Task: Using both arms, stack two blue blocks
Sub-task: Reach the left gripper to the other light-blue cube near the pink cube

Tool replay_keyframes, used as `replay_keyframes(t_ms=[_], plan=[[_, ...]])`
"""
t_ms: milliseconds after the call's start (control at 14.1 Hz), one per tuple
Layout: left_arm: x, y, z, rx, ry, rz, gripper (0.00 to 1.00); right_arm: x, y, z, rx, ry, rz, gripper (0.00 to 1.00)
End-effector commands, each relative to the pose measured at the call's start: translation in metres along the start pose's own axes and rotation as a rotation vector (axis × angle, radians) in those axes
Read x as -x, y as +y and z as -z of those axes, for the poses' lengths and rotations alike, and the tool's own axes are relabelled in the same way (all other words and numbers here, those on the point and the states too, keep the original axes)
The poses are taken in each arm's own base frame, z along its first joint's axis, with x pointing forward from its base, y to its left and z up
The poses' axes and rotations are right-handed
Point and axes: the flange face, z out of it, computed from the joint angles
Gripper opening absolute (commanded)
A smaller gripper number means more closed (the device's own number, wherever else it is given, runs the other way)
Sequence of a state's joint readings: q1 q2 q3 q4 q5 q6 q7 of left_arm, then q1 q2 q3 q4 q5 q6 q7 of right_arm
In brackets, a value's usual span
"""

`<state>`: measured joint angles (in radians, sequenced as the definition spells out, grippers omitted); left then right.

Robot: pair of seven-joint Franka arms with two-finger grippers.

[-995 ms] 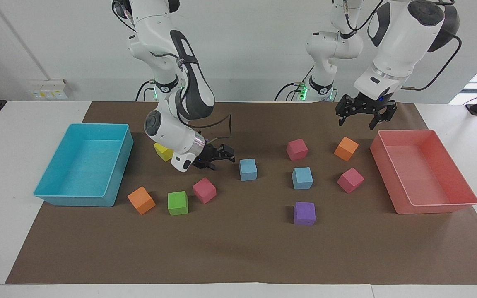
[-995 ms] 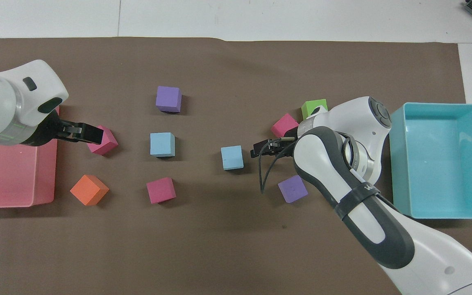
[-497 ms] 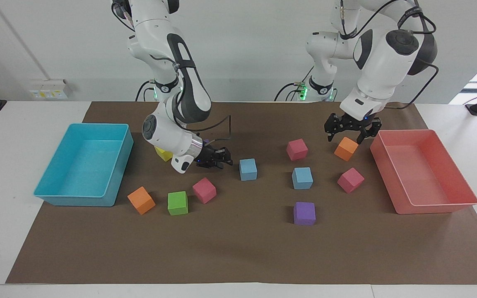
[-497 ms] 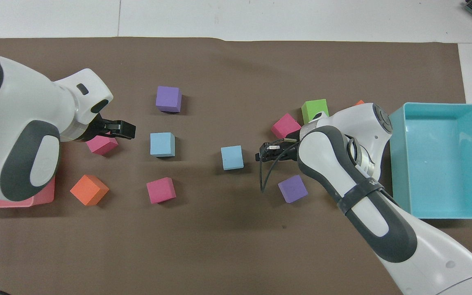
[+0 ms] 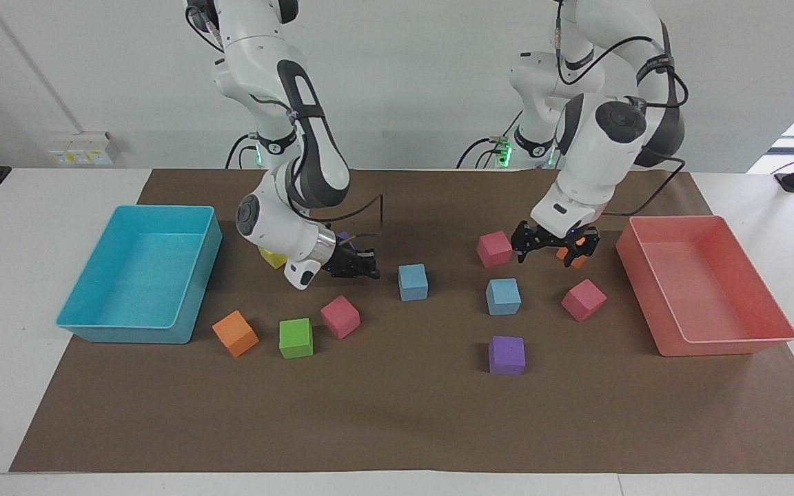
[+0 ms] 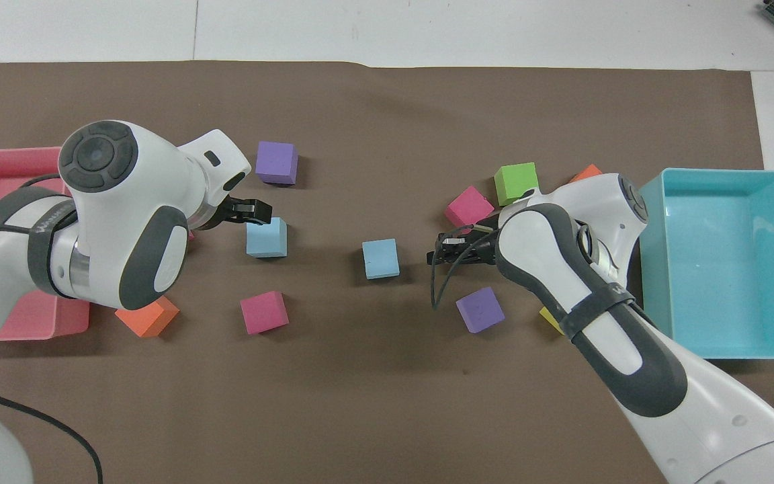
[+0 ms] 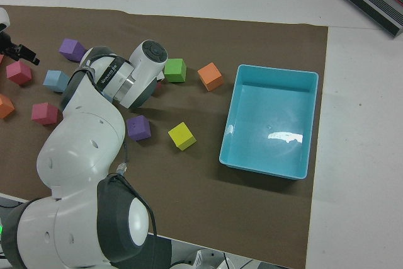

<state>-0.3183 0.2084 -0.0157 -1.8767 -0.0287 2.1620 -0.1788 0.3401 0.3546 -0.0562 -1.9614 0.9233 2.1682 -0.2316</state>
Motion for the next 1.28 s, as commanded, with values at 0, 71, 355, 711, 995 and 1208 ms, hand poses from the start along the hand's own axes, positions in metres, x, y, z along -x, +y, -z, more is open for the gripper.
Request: replay_keyframes(t_ms=[0, 71, 355, 711, 995, 1208], plan=[[0.004, 0.012, -0.020, -0.013, 0.021, 0.031, 1.00, -0.003, 0.014, -0.011, -0.055, -0.007, -0.019, 0.00], [0.003, 0.015, -0.027, -0.012, 0.024, 0.037, 1.00, -0.003, 0.012, -0.014, -0.057, 0.002, -0.020, 0.00], [0.002, 0.015, -0.038, -0.015, 0.019, 0.058, 1.00, -0.004, 0.015, -0.012, -0.079, -0.003, -0.033, 0.00], [0.003, 0.022, -0.058, -0.010, 0.030, 0.087, 1.00, -0.005, 0.020, -0.018, -0.129, -0.008, -0.043, 0.00], [0.006, 0.027, -0.072, -0.014, 0.012, 0.080, 1.00, -0.008, 0.022, -0.017, -0.124, 0.009, -0.042, 0.00], [0.013, 0.032, -0.083, -0.013, 0.015, 0.069, 1.00, -0.008, 0.018, -0.019, -0.140, 0.018, -0.054, 0.00]])
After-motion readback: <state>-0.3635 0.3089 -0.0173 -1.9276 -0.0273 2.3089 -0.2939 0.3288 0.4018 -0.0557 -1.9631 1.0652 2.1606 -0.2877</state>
